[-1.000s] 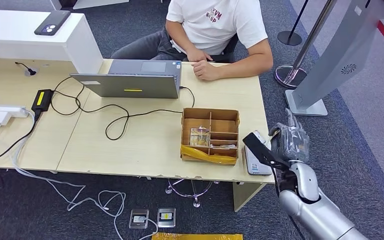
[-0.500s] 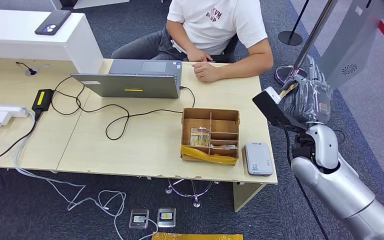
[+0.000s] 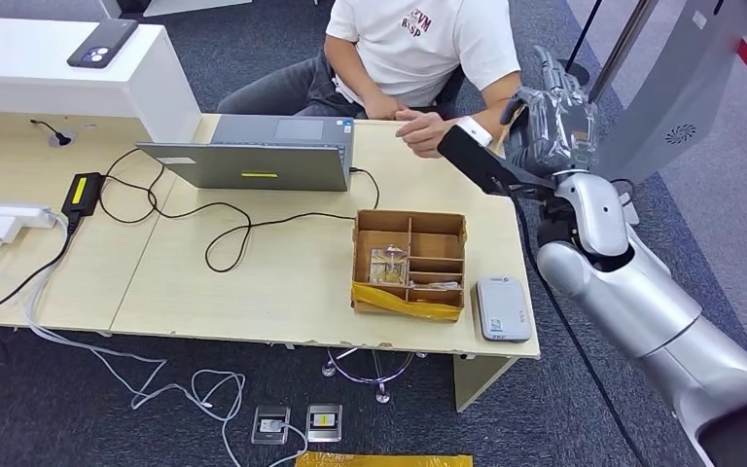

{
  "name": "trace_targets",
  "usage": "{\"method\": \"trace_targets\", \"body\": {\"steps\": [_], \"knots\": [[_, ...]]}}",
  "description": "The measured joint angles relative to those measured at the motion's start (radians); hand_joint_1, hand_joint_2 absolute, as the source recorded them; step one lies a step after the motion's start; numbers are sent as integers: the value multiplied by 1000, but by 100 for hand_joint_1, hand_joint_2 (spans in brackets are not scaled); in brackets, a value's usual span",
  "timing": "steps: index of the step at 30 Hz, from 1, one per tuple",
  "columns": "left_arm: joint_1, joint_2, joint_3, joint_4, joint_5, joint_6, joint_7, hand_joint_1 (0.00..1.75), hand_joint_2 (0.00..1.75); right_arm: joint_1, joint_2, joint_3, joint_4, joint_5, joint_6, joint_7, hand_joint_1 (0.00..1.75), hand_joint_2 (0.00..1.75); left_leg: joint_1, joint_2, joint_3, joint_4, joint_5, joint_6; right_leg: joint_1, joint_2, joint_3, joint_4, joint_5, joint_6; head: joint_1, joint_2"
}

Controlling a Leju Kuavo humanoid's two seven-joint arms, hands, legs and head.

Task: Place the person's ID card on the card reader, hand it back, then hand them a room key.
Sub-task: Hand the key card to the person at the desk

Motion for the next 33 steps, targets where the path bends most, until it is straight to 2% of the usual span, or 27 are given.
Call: {"method": "trace_targets", "body": {"steps": [6,11,17,26,27,30,31,33], "knots": [[0,0,-31,0,0,1,0,0,0,-67,107,50,204,-25,-4,-25,175,175,0,-1,0,0,0,0,0,-1,0,0,0,0,0,0],[2,3,-49,0,0,2,0,0,0,-96,168,74,341,-40,-6,-26,175,175,0,-1,0,0,0,0,0,-1,0,0,0,0,0,0],[4,4,-64,-1,0,2,0,0,0,-114,205,93,447,-48,-19,-27,175,175,0,0,0,0,0,0,0,-1,-1,0,0,0,0,0],[7,6,-81,-1,0,2,0,0,0,-115,219,118,514,-49,-44,-35,175,175,0,0,0,0,0,0,0,-1,-1,0,0,0,0,0],[7,6,-81,-1,0,2,0,0,0,-115,219,120,518,-49,-45,-36,154,175,0,0,0,0,0,0,0,-1,-1,0,0,0,0,0],[7,7,-82,-1,0,2,0,0,0,-115,219,126,526,-48,-47,-37,27,175,0,0,0,0,0,0,0,-1,-1,0,0,0,0,0],[7,7,-82,-1,0,2,0,0,0,-115,219,128,529,-48,-47,-37,3,175,0,0,0,0,0,0,0,-1,-1,0,0,0,0,0],[7,7,-83,-1,0,2,0,0,0,-115,220,130,534,-48,-52,-37,0,175,0,0,1,0,0,0,0,-1,-1,0,0,0,0,0]]}}
